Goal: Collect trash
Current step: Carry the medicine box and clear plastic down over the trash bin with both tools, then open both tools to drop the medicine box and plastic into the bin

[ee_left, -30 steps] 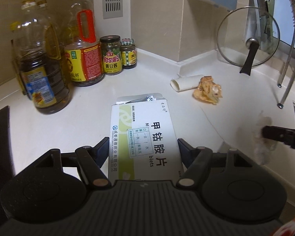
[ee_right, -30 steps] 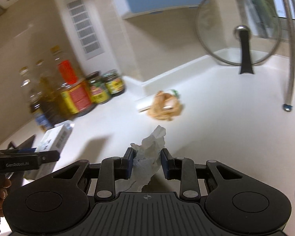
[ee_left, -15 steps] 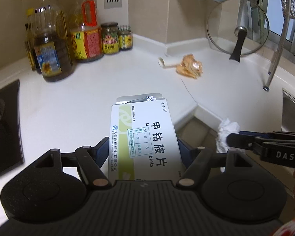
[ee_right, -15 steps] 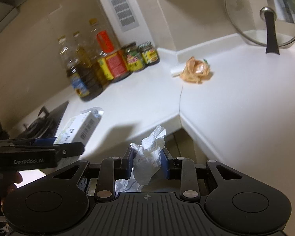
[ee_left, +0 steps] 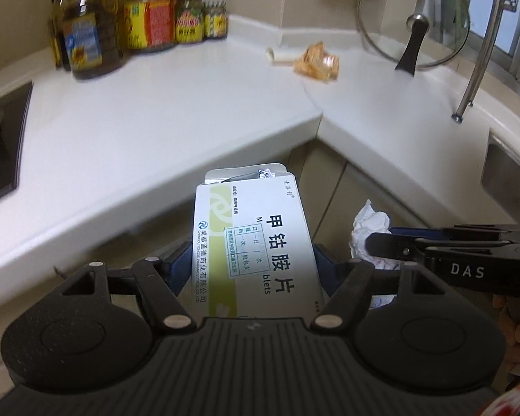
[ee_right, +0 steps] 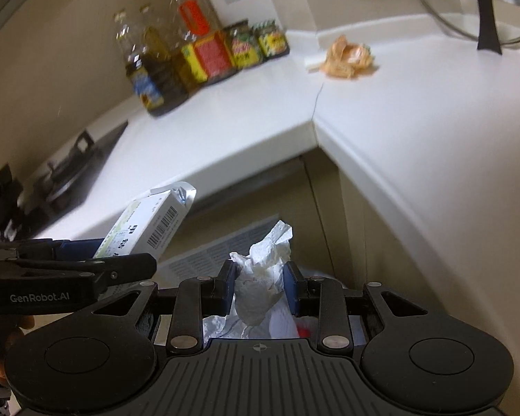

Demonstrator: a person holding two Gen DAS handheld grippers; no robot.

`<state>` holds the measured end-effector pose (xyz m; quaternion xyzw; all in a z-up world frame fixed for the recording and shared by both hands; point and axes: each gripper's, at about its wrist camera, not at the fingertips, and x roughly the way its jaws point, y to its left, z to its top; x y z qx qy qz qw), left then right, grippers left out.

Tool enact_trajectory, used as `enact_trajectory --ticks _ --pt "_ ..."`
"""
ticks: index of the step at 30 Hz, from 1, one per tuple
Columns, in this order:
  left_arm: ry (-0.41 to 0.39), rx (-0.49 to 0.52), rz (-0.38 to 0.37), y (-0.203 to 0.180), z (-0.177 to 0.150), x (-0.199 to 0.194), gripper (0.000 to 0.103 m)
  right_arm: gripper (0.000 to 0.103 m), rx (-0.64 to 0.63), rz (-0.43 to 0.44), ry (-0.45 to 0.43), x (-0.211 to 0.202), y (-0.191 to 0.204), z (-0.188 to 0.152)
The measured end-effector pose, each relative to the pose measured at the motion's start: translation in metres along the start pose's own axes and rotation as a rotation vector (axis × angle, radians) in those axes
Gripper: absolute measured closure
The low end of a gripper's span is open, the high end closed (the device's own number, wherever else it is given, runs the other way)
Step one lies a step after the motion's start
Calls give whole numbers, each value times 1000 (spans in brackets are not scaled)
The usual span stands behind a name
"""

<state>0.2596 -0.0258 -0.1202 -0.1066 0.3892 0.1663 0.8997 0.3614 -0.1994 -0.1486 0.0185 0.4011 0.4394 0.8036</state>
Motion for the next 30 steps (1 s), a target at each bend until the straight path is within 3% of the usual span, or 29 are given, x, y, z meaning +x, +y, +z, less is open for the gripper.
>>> enact_trajectory --ticks 15,30 --pt "162 -57 28 17 -65 65 32 73 -52 -52 169 72 -17 -56" --pt "217 -74 -17 24 -90 122 32 72 -51 -106 214 127 -40 -79"
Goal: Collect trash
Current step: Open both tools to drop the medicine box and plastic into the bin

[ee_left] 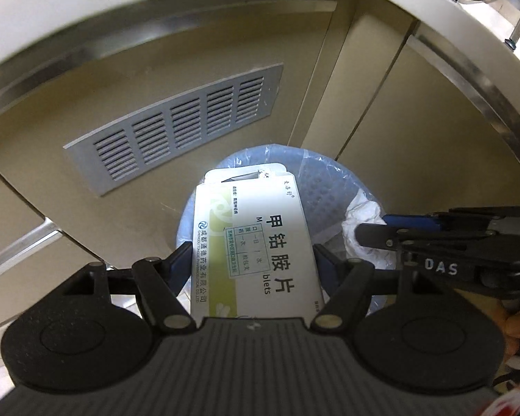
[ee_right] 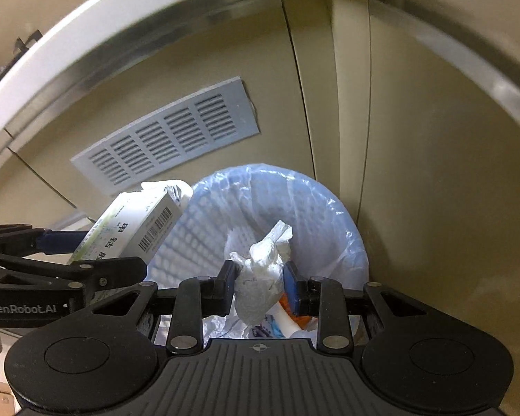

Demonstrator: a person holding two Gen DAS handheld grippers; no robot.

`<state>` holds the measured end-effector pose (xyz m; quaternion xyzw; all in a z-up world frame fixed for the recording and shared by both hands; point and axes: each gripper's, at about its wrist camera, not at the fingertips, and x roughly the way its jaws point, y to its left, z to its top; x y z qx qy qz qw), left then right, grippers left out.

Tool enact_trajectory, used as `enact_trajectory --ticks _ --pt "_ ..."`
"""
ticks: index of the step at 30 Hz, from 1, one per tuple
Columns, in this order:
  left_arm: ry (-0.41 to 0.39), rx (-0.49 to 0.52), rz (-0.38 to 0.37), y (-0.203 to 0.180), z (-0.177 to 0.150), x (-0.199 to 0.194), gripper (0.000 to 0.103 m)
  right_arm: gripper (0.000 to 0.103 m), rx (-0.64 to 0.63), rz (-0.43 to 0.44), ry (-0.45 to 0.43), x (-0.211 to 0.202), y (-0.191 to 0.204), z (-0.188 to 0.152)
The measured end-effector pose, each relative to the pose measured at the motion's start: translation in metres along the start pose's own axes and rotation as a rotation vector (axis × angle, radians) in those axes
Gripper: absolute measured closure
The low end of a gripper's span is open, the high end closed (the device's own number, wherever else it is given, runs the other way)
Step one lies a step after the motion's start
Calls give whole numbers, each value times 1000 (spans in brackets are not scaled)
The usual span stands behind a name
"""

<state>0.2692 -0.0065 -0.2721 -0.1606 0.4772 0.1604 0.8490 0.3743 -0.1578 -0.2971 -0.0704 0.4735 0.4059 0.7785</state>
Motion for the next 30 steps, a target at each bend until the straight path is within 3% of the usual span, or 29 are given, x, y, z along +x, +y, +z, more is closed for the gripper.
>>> enact_trajectory --ticks 14,18,30 --pt "17 3 -2 -2 3 35 32 72 0 -14 62 54 -20 1" --pt "25 -4 -8 2 2 37 32 59 43 -20 51 62 -26 6" --pt "38 5 -15 5 7 39 32 54 83 0 62 57 -27 9"
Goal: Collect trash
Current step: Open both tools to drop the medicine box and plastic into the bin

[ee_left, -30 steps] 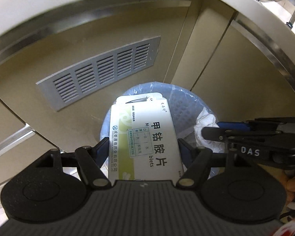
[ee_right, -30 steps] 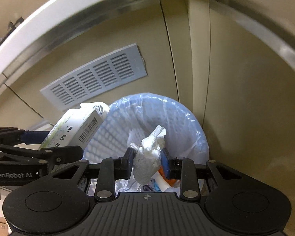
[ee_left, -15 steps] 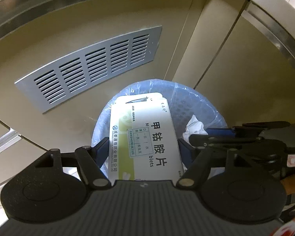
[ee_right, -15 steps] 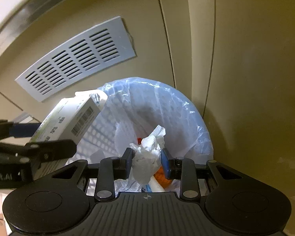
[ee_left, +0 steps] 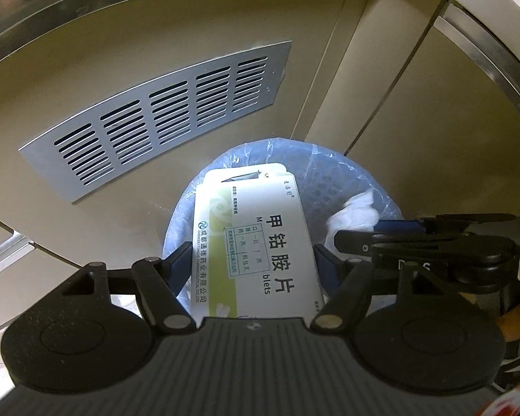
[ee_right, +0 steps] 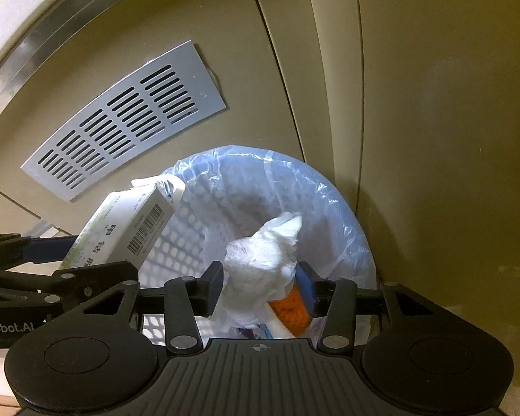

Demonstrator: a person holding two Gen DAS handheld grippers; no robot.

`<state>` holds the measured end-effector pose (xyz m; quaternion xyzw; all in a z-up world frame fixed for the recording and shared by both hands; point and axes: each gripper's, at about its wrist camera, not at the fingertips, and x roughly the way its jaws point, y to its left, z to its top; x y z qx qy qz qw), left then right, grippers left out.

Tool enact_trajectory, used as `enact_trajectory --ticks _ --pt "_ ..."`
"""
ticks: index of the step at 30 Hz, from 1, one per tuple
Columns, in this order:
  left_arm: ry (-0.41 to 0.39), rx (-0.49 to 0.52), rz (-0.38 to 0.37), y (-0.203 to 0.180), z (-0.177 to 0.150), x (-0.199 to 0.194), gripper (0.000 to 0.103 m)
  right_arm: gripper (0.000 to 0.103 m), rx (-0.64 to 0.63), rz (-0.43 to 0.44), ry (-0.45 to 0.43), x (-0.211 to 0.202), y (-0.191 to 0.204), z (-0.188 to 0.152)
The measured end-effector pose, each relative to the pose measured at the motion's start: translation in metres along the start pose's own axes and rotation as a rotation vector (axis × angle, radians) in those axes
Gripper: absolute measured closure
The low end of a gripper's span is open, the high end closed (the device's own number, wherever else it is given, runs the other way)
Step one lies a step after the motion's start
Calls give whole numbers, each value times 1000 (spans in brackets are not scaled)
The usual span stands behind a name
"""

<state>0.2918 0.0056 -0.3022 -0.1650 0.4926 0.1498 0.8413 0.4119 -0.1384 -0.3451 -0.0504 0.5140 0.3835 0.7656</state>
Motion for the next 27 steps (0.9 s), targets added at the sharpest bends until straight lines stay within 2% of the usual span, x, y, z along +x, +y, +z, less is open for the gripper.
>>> enact_trajectory --ticks 4,18,27 --pt "3 6 -2 -1 1 1 32 49 15 2 4 -3 0 1" --pt "20 52 -36 -16 2 6 32 49 66 -87 -11 -40 -13 -1" --pt "32 71 -45 -26 3 15 32 49 95 -83 -22 -44 -22 -2"
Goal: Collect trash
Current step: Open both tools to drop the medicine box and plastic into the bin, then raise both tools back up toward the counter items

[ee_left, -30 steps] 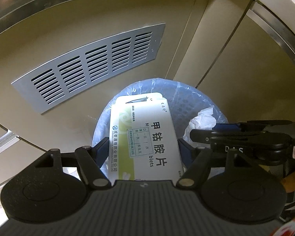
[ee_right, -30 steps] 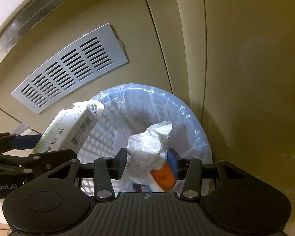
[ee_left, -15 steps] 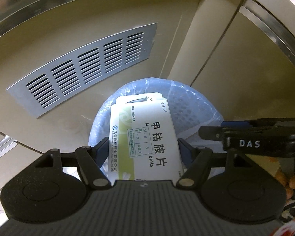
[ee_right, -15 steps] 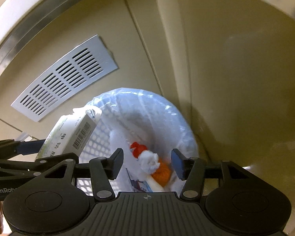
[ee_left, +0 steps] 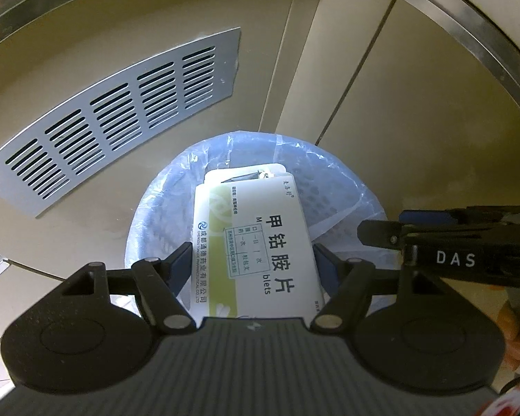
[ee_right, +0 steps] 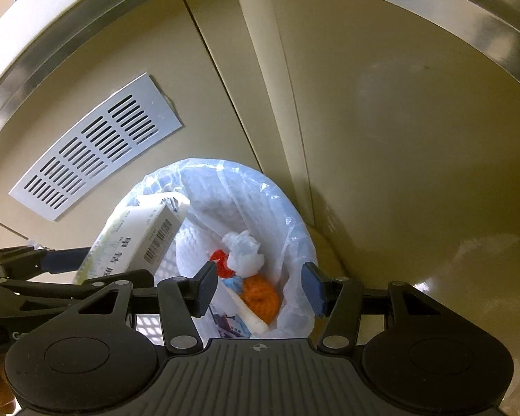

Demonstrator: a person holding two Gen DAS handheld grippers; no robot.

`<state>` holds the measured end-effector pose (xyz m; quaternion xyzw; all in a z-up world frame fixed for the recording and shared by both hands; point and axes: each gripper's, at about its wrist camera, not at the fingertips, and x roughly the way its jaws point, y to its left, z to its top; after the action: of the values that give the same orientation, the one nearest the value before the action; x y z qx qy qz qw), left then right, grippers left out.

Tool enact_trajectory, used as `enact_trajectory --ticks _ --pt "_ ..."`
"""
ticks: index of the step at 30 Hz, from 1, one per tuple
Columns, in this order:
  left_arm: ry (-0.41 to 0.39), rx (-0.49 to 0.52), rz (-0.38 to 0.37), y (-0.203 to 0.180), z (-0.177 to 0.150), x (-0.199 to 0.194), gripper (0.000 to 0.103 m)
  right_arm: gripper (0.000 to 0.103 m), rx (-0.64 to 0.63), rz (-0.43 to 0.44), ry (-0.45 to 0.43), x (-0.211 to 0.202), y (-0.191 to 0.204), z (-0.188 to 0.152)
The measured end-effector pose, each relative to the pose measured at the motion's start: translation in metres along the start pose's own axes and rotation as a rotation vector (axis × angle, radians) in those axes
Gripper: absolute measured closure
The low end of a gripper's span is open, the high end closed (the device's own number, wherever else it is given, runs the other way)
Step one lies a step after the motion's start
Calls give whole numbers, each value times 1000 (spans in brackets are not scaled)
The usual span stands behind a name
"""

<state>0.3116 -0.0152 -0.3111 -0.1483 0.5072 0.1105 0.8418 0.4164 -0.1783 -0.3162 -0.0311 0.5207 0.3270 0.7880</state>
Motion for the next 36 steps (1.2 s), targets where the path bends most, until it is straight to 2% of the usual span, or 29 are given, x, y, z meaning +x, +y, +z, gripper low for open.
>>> enact_trajectory --ticks 2,5,11,21,30,36 --pt "-3 2 -1 -1 1 1 31 49 3 1 -1 0 0 0" --pt "-22 4 17 -1 1 0 22 49 7 3 -3 0 0 0" --pt "-24 8 31 2 0 -2 23 49 7 10 -3 0 3 -4" --pt "-58 -2 54 2 -7 -28 24 49 -27 38 -15 -18 15 -10" --pt "-89 -11 49 2 -2 -74 27 49 -62 80 -39 -52 38 -13" --pt "-142 50 44 -3 10 -119 28 49 -73 112 -64 -87 53 -10"
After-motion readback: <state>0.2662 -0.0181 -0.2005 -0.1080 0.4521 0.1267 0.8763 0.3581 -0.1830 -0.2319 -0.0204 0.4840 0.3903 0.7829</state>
